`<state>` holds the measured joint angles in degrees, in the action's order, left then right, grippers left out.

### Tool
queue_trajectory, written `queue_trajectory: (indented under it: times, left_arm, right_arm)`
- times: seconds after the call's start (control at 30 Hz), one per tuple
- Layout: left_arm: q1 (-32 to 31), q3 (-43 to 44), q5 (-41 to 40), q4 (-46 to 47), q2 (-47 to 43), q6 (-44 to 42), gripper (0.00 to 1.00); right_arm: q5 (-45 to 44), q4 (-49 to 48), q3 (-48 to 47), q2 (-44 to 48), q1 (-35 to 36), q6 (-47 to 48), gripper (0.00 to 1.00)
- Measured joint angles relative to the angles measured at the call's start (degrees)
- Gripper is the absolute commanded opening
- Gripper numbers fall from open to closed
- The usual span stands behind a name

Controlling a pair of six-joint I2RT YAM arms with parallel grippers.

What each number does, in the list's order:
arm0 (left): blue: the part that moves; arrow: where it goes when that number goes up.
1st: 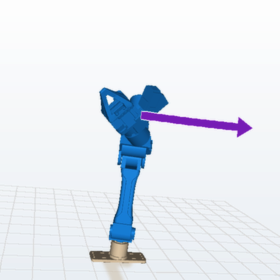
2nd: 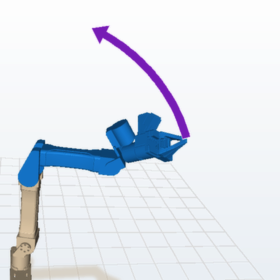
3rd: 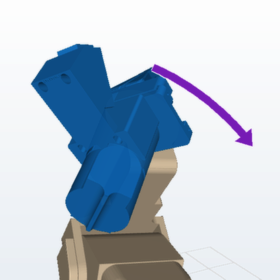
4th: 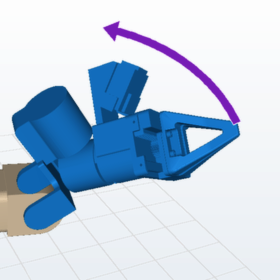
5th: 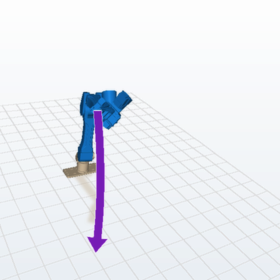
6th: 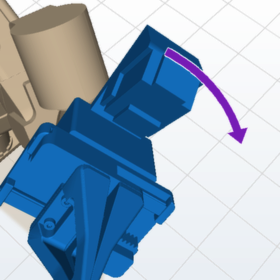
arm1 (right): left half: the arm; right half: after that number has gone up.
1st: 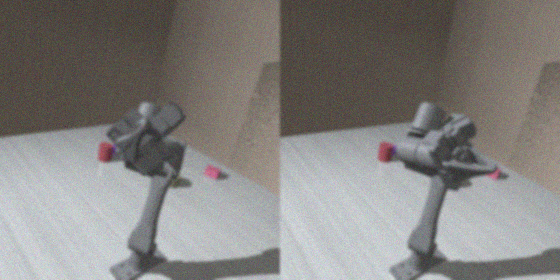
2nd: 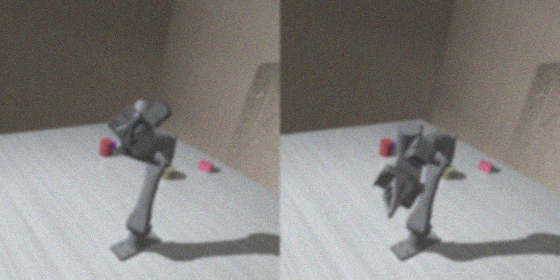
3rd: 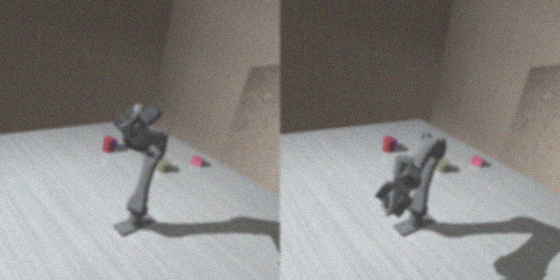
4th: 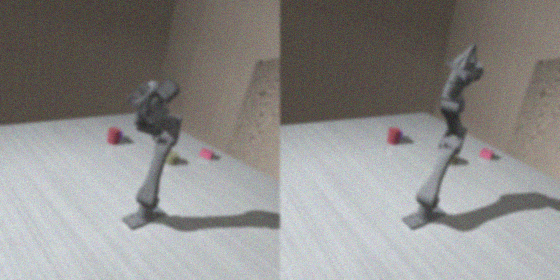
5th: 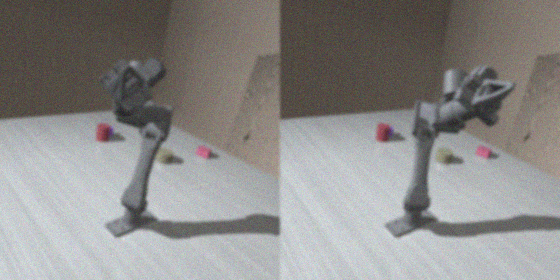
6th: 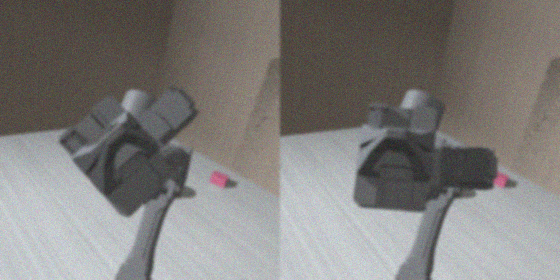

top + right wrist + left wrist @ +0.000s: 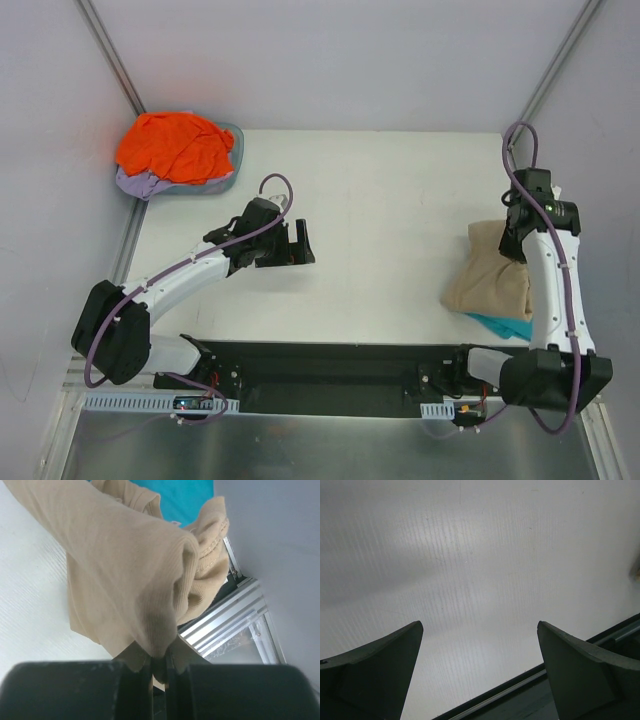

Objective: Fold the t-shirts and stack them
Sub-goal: Put the neatly folded tshirt into the corner of the board with the right arm

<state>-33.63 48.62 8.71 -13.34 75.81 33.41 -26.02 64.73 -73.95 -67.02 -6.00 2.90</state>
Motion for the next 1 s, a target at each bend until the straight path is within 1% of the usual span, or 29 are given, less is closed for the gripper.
queue_trajectory:
  times: [0.07, 0.17, 0.27, 0.37, 0.4, 0.47, 0.5, 0.53, 0.63, 0.67, 0.77, 0.83, 1.0]
  left_arm:
    - [0.0, 0.0, 0.0, 0.0, 0.0, 0.0, 0.99]
    - [0.3, 0.0, 0.0, 0.0, 0.0, 0.0, 0.99]
    - [0.3, 0.0, 0.0, 0.0, 0.0, 0.0, 0.99]
    - [0.3, 0.0, 0.0, 0.0, 0.0, 0.0, 0.99]
    - [0.3, 0.0, 0.0, 0.0, -0.1, 0.0, 0.99]
    - [0.3, 0.0, 0.0, 0.0, -0.1, 0.0, 0.99]
    - [0.3, 0.0, 0.0, 0.0, -0.1, -0.1, 0.99]
    - [0.3, 0.0, 0.0, 0.0, -0.1, -0.1, 0.99]
    - [0.3, 0.0, 0.0, 0.0, -0.1, -0.1, 0.99]
    - [0.3, 0.0, 0.0, 0.0, -0.2, -0.1, 0.99]
    - [0.3, 0.0, 0.0, 0.0, -0.5, -0.1, 0.99]
    - [0.3, 0.0, 0.0, 0.0, -0.8, -0.1, 0.99]
    - [0.3, 0.0, 0.0, 0.0, -1.5, 0.0, 0.99]
  right_arm:
    - [0.5, 0.1, 0.0, -2.3, -0.7, 1.1, 0.01]
    - [0.3, 0.2, 0.0, -8.1, -3.4, 1.7, 0.01]
    - [-2.4, 0.3, 0.0, -13.4, -6.4, 1.9, 0.13]
    - [-5.3, 0.4, -1.5, -18.6, -9.3, 2.3, 0.34]
    - [-6.7, 0.5, -2.3, -20.3, -10.0, 2.4, 0.43]
    - [-9.6, 0.3, -3.4, -23.3, -11.0, 2.1, 0.50]
    - [-11.3, 0.5, -3.8, -24.6, -11.5, 2.1, 0.67]
    - [-12.9, 0.7, -4.2, -25.8, -11.9, 1.7, 0.82]
    - [-16.6, 2.1, -4.9, -27.7, -12.5, 0.2, 0.86]
    - [-17.2, 2.6, -4.9, -27.7, -12.5, -0.2, 0.98]
    - [-16.8, 3.2, -5.0, -26.4, -12.0, -1.1, 0.97]
    - [-14.0, 2.8, -4.9, -23.8, -10.6, -1.2, 0.97]
    - [0.6, -2.2, -0.8, -10.4, -7.5, -1.4, 0.97]
